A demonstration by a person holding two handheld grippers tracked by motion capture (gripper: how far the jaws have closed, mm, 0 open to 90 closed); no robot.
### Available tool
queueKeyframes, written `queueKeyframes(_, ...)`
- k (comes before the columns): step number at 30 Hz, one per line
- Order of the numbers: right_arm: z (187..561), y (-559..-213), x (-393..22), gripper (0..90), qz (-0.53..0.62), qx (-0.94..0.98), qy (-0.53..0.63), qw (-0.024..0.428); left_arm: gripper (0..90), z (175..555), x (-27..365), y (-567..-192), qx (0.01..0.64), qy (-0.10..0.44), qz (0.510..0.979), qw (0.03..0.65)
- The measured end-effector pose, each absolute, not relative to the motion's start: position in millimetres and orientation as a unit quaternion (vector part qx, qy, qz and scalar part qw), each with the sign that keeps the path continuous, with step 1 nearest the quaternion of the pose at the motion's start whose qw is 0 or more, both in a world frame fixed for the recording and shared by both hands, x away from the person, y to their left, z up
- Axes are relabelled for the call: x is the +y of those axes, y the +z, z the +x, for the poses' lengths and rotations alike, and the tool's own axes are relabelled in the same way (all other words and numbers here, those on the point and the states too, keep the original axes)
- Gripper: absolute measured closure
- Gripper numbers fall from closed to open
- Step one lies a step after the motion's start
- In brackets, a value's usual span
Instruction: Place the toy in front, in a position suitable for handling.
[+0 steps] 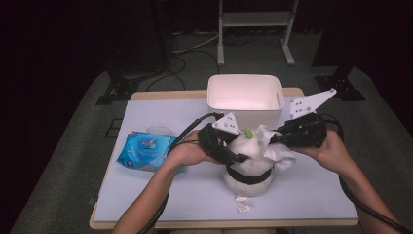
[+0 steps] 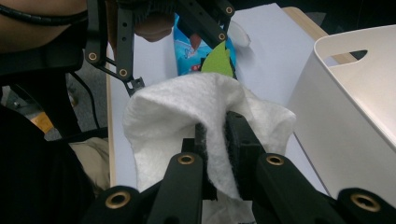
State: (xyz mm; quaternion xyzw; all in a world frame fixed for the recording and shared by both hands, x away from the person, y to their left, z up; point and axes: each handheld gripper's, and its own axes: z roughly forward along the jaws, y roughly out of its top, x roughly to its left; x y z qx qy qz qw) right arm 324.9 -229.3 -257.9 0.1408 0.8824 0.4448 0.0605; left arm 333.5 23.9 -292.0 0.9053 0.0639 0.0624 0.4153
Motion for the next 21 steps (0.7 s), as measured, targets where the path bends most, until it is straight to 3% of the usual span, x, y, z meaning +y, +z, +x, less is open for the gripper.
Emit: queueKeyframes(21, 325.9, -267.9, -237.4, 84.3, 0.159, 0.895, 0.414, 0.057, 16.2, 339.2, 28.6, -298.2, 0.075, 0.043, 0.895, 0.438)
